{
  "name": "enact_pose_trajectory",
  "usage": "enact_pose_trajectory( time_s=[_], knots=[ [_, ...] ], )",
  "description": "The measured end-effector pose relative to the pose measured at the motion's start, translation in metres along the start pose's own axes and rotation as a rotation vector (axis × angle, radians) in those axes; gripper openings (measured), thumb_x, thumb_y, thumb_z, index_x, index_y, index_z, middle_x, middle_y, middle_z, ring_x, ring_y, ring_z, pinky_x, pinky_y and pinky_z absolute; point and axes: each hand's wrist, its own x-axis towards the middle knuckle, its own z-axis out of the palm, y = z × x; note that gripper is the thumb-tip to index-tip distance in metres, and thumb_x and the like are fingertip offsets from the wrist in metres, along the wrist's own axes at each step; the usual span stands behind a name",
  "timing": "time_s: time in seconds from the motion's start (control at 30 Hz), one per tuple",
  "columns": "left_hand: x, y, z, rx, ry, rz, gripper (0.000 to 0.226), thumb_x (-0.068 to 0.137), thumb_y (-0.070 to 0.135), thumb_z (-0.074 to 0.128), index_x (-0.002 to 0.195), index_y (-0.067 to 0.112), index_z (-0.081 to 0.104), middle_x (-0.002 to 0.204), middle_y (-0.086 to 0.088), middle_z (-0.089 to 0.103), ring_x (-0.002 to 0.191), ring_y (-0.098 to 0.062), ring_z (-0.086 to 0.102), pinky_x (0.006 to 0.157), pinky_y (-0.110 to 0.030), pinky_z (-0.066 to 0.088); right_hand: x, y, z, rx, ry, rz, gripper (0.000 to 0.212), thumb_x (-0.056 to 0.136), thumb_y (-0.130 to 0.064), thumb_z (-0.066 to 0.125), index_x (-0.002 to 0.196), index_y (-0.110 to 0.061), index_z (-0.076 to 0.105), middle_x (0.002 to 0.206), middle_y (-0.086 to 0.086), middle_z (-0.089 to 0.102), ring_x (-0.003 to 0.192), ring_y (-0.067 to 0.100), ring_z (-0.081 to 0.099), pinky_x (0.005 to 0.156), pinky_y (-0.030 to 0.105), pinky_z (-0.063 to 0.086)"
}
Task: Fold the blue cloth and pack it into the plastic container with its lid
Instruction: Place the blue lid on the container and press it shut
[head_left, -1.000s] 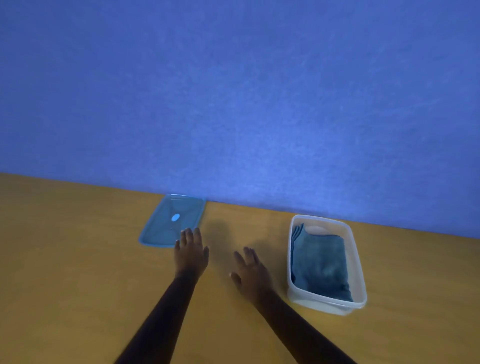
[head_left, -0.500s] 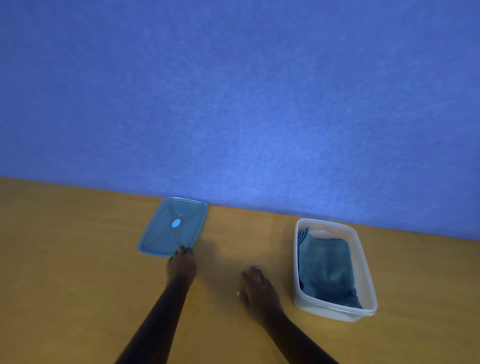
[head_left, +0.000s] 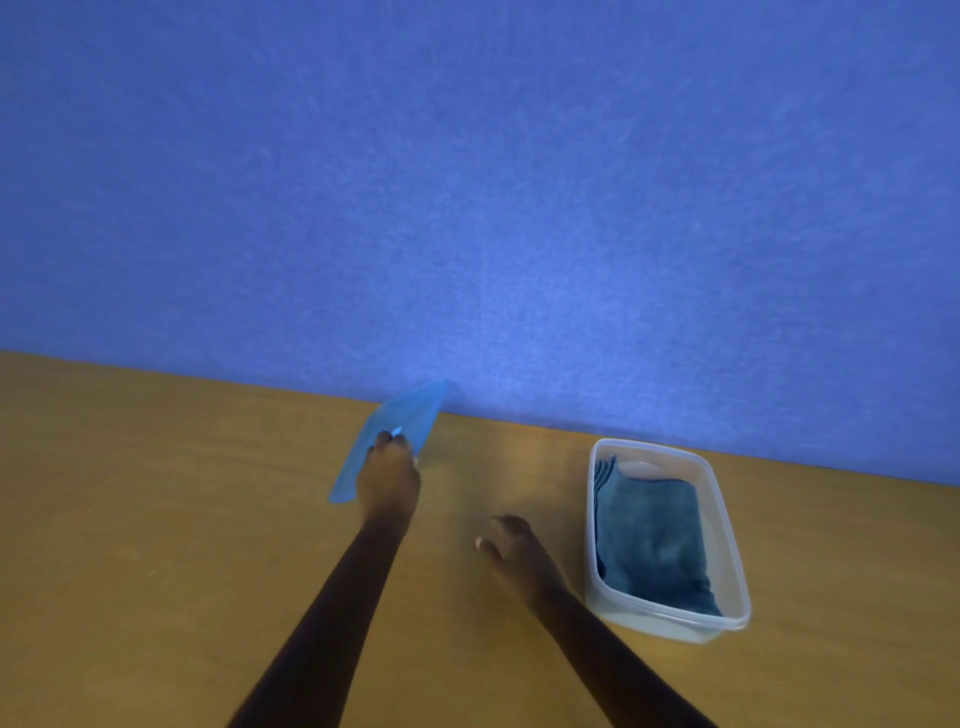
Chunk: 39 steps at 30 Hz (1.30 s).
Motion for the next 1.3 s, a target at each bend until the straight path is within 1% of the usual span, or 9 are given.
enact_pose_trajectory(
  time_s=[0.17, 0.27, 0.47, 0.6, 0.73, 0.83, 0.97, 1.13, 1.3],
  knots=[
    [0.0, 0.032, -0.034, -0.599, 0.075, -0.056, 0.014, 0.081, 0.001, 0.064, 0.085, -0.012, 0.067, 0.085, -0.028, 0.07, 0.083, -0.032, 0.067, 0.072, -0.036, 0.045, 0.015, -0.016, -0.026, 0.331, 0.102, 0.125, 0.041, 0.098, -0.024, 0.044, 0.133, -0.005, 0.048, 0.142, 0.012, 0.048, 0.131, 0.022, 0.044, 0.105, 0.024, 0.032],
    [-0.001, 0.049, -0.048, -1.015, -0.043, -0.128, 0.016, 0.084, -0.003, 0.061, 0.069, 0.0, 0.064, 0.041, 0.007, 0.062, 0.041, 0.004, 0.054, 0.064, -0.027, 0.044, 0.017, -0.025, -0.045, 0.767, 0.147, 0.275, 0.038, 0.098, -0.02, 0.043, 0.129, 0.002, 0.049, 0.139, 0.024, 0.048, 0.131, 0.034, 0.044, 0.111, 0.037, 0.033],
    [-0.009, 0.074, -0.061, -1.525, -0.335, -0.295, 0.03, 0.094, 0.0, 0.045, 0.07, 0.014, 0.055, 0.043, 0.013, 0.066, 0.042, 0.007, 0.061, 0.064, -0.02, 0.051, 0.01, -0.026, -0.087, 1.359, 0.172, 0.405, 0.042, 0.1, -0.026, 0.035, 0.135, -0.003, 0.04, 0.138, 0.016, 0.049, 0.127, 0.033, 0.048, 0.108, 0.041, 0.035],
    [-0.019, 0.086, -0.051, -1.66, -0.452, -0.391, 0.031, 0.096, 0.001, 0.041, 0.071, 0.012, 0.053, 0.052, 0.006, 0.069, 0.042, 0.0, 0.065, 0.076, -0.031, 0.049, 0.001, -0.003, -0.117, 1.503, 0.284, 0.322, 0.029, 0.099, -0.014, 0.039, 0.123, -0.003, 0.052, 0.096, 0.004, 0.069, 0.06, 0.01, 0.069, 0.071, 0.027, 0.054],
    [-0.032, 0.098, -0.031, -1.6, -0.547, -0.47, 0.027, 0.097, 0.01, 0.039, 0.075, 0.012, 0.054, 0.059, -0.001, 0.068, 0.049, -0.008, 0.065, 0.078, -0.032, 0.05, -0.007, 0.025, -0.141, 1.4, 0.41, 0.301, 0.03, 0.099, -0.007, 0.039, 0.073, -0.007, 0.054, 0.045, -0.004, 0.063, 0.035, 0.002, 0.058, 0.04, 0.021, 0.049],
    [-0.048, 0.11, -0.015, -1.345, -0.586, -0.456, 0.021, 0.095, 0.014, 0.04, 0.081, 0.013, 0.055, 0.053, 0.001, 0.065, 0.04, -0.01, 0.06, 0.058, -0.026, 0.048, -0.017, 0.043, -0.153, 1.161, 0.518, 0.31, 0.033, 0.097, -0.007, 0.042, 0.067, -0.012, 0.054, 0.06, 0.001, 0.058, 0.046, 0.009, 0.057, 0.05, 0.023, 0.041],
    [-0.071, 0.121, 0.018, -1.053, -0.59, -0.348, 0.011, 0.096, 0.014, 0.042, 0.102, 0.016, 0.051, 0.088, -0.01, 0.06, 0.038, -0.008, 0.059, 0.046, -0.02, 0.048, -0.031, 0.074, -0.159, 0.871, 0.629, 0.311, 0.021, 0.095, -0.004, 0.043, 0.093, 0.005, 0.061, 0.083, 0.013, 0.052, 0.055, 0.012, 0.052, 0.052, 0.022, 0.039],
    [-0.089, 0.129, 0.049, -1.004, -0.603, -0.306, 0.027, 0.092, 0.003, 0.045, 0.068, 0.015, 0.05, 0.056, -0.005, 0.047, 0.024, -0.002, 0.039, 0.03, -0.008, 0.031, -0.051, 0.109, -0.152, 0.573, 0.644, 0.364, 0.023, 0.094, -0.009, 0.046, 0.09, 0.005, 0.063, 0.083, 0.019, 0.053, 0.079, 0.023, 0.042, 0.07, 0.033, 0.037],
    [-0.098, 0.132, 0.063, -0.829, -0.495, -0.204, 0.029, 0.088, 0.002, 0.048, 0.059, 0.006, 0.05, 0.052, -0.009, 0.04, 0.044, -0.021, 0.041, 0.053, -0.026, 0.039, -0.067, 0.128, -0.144, 0.455, 0.587, 0.446, 0.021, 0.093, -0.015, 0.045, 0.087, -0.002, 0.061, 0.085, 0.014, 0.049, 0.09, 0.02, 0.035, 0.077, 0.03, 0.029]
  ],
)
